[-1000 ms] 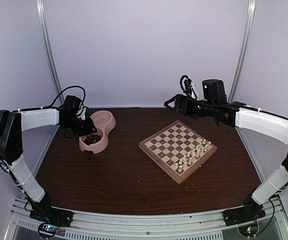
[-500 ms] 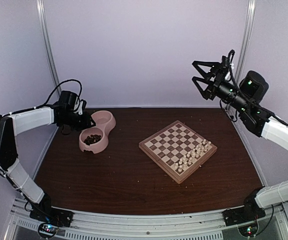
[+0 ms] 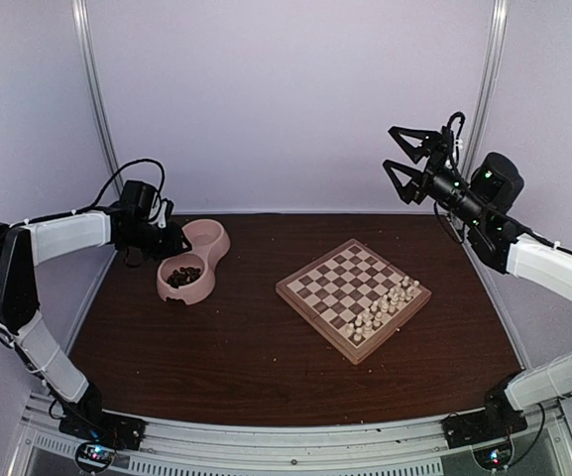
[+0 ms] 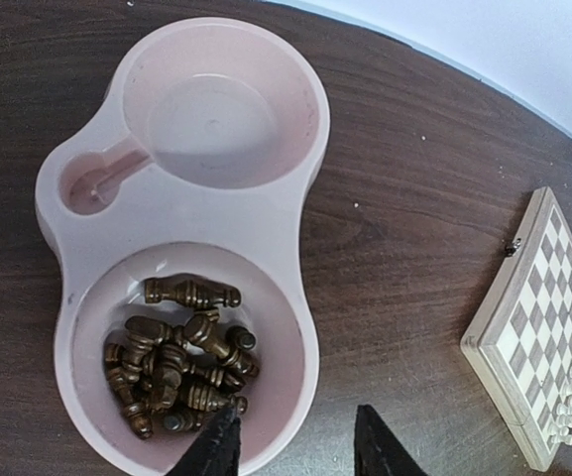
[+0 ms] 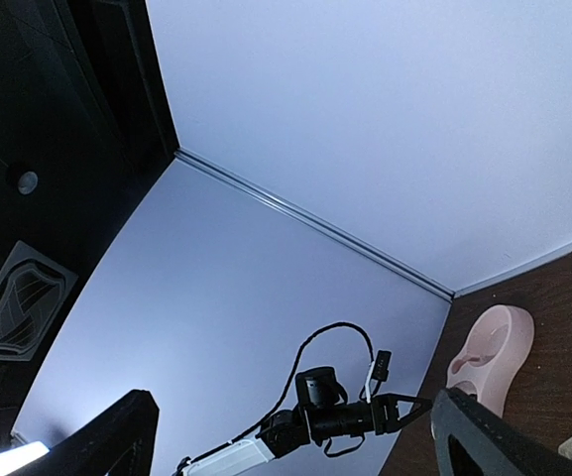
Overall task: Set up the chess pieces on the board
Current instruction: Pick up the chess pile from the storage box.
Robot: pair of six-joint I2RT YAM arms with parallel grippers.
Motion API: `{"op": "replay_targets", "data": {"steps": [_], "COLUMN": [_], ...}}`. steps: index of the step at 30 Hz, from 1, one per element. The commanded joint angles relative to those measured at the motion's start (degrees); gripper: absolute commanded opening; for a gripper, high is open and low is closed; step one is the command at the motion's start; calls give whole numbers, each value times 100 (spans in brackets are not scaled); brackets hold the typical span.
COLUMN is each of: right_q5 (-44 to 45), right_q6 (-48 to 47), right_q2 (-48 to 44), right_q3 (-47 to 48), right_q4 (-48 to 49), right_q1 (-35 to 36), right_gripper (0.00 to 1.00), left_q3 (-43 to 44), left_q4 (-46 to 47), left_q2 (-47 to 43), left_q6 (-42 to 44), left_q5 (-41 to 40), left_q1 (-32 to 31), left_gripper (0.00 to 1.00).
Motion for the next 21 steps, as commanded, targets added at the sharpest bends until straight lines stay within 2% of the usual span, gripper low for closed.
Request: {"op": "replay_targets", "data": {"steps": [1, 5, 9, 14, 21], "right_q5": [-50, -416, -674, -437, -287], "right_q6": [-41, -954, -1495, -2680, -3705], "right_q2": [114, 310, 418, 498, 678], "right_q3": [-188, -251, -551, -217, 103], "right_q4": [238, -335, -176, -1813, -2769], "right_q1": [-59, -131, -136, -119, -49], "right_gripper": [99, 100, 100, 100, 100], "left_q3": [108, 94, 226, 586, 941], "left_q4": [124, 127, -46, -459, -826], "left_q2": [91, 184, 425, 976, 1501], "left_q6": [-34, 45, 163, 203, 186], "left_q5": [-13, -142, -341, -588, -725], "left_q1": [-33, -95, -129, -129, -169], "left_gripper": [41, 41, 42, 44, 44]}}
